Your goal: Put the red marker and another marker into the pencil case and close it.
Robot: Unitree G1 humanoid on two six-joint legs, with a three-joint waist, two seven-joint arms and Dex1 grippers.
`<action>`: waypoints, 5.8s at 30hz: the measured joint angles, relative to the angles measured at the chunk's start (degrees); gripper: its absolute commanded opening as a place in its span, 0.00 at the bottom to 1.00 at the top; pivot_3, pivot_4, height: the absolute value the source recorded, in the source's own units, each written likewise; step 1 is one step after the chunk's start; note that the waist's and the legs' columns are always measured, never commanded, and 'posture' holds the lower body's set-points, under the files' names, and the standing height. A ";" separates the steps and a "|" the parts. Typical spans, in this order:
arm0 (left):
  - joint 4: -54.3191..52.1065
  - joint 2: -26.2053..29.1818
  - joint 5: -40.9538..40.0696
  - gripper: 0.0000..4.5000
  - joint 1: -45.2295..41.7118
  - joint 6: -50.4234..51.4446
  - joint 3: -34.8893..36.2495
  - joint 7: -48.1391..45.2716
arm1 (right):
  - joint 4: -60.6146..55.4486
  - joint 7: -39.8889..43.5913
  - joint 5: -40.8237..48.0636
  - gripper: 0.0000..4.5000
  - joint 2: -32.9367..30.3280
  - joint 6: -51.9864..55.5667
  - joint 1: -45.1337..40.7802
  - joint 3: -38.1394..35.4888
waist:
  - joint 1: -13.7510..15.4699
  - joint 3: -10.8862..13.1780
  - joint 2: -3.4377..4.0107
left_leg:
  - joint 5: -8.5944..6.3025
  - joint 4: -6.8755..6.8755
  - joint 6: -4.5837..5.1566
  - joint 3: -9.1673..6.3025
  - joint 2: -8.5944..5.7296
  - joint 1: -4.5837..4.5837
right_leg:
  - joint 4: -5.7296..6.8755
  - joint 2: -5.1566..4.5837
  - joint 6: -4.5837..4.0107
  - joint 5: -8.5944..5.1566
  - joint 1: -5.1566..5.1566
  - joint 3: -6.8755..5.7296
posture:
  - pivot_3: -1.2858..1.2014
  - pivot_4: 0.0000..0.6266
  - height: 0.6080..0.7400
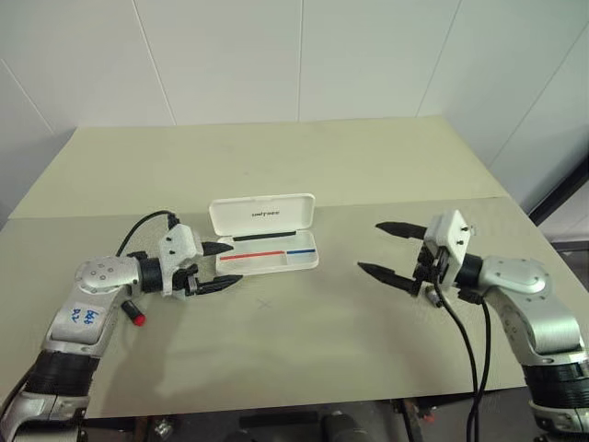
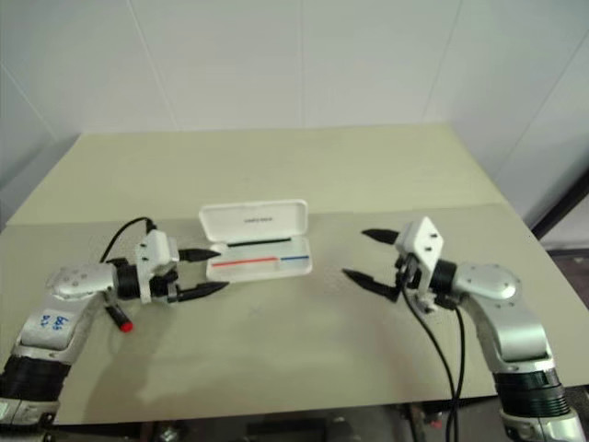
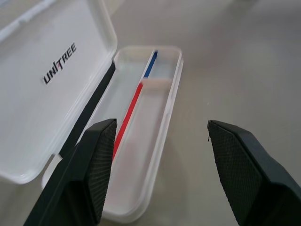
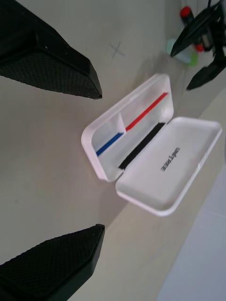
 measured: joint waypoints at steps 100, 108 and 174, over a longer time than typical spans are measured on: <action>-18.35 3.48 6.19 0.95 12.18 8.54 -7.02 -6.76 | -5.12 -7.66 0.18 1.00 5.93 1.42 2.50 0.98 | 0.37 0.00 0.00 | 0.15 0.06 0.03 -0.09 -0.01 0.06 | 0.12 -0.01 -0.05 0.06 0.11 -0.08 | 0.52 0.24 1.00; -18.91 2.06 2.92 0.99 13.16 9.09 -6.68 -6.10 | -3.81 -7.60 0.10 1.00 6.15 0.53 2.27 1.00 | -0.15 0.00 0.00 | 0.15 -0.06 0.03 -0.09 0.03 0.04 | 0.08 0.02 -0.06 0.06 0.04 -0.08 | 0.52 0.24 1.00; -44.62 -34.41 2.82 0.99 33.28 40.91 22.69 66.44 | -4.85 8.92 7.23 1.00 -6.61 5.92 -5.69 -1.66 | 0.03 0.28 -0.62 | 0.14 0.05 0.02 -0.02 -0.01 0.03 | -0.26 0.02 0.00 0.24 0.20 -0.01 | 0.52 0.24 1.00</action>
